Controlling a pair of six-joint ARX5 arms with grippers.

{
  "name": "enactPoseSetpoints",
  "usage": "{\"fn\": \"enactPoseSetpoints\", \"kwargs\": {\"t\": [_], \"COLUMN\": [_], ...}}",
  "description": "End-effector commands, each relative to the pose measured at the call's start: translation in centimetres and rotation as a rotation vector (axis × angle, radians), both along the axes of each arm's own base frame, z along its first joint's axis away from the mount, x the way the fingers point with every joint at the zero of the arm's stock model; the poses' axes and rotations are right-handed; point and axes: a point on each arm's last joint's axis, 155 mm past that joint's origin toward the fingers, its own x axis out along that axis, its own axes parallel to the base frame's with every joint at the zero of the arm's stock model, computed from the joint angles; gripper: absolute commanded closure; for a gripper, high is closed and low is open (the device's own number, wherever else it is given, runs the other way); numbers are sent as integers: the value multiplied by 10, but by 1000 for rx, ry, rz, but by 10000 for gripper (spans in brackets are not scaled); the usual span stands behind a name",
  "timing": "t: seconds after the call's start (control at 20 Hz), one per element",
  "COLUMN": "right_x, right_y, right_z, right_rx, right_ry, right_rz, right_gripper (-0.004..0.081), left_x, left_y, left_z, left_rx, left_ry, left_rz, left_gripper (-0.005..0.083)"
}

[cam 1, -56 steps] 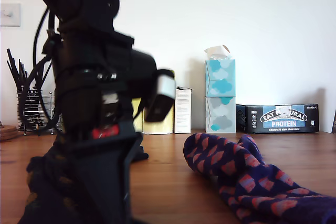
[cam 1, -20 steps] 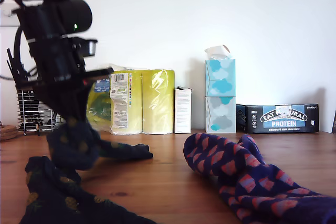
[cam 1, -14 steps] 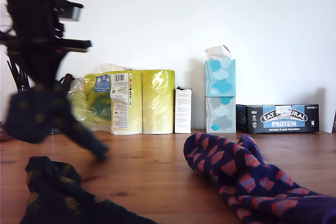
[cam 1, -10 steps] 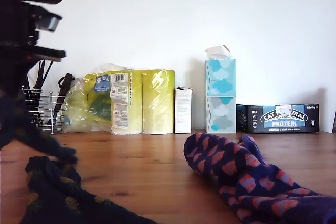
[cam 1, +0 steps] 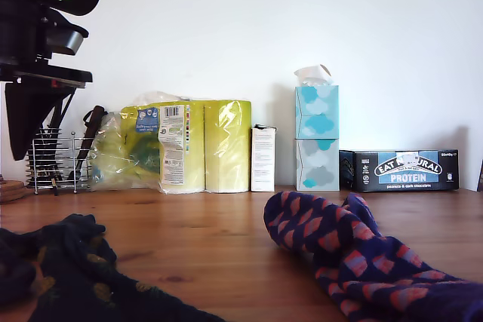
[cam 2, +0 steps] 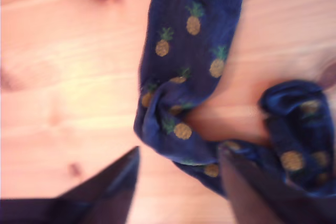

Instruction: Pair up the socks based on colour and pattern, by placing each sock on top of its pair

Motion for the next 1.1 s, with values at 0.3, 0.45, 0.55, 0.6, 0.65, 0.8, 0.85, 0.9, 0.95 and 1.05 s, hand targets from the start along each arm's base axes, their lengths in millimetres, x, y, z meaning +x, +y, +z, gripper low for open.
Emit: {"fn": "enactPoseSetpoints", "kwargs": {"t": [0.3,0.45,0.55,0.6,0.65,0.8,0.85,0.9,0.95,1.05], "right_x": [-5,-5,-5,-5,-5,-13,-19,-23,-27,-35], "right_y": [2,2,2,2,2,-5,-9,-12,-14,-20], "right_z": [-2,-2,-2,-2,-1,3,4,7,14,26], "right_rx": [12,12,11,11,13,14,12,16,29,58], "right_ry": [13,13,11,11,8,-2,3,-13,-43,-84], "right_rz": [18,18,20,21,20,18,18,25,32,32], "right_gripper": [782,782,782,782,782,782,782,782,782,782], "left_x": [1,-6,-9,-9,-9,-11,-13,-14,-16,-20], "left_y": [-85,-98,-101,-101,-101,-102,-101,-100,-100,-102], "left_z": [-10,-25,-42,-50,-58,-79,-87,-93,-98,-110], "left_rx": [-299,-320,-322,-314,-308,-295,-287,-280,-280,-287], "left_ry": [14,74,134,153,170,227,251,271,288,329], "left_rz": [-177,-231,-242,-253,-258,-267,-264,-268,-281,-282], "left_gripper": [786,798,798,798,798,798,798,798,798,798]}}
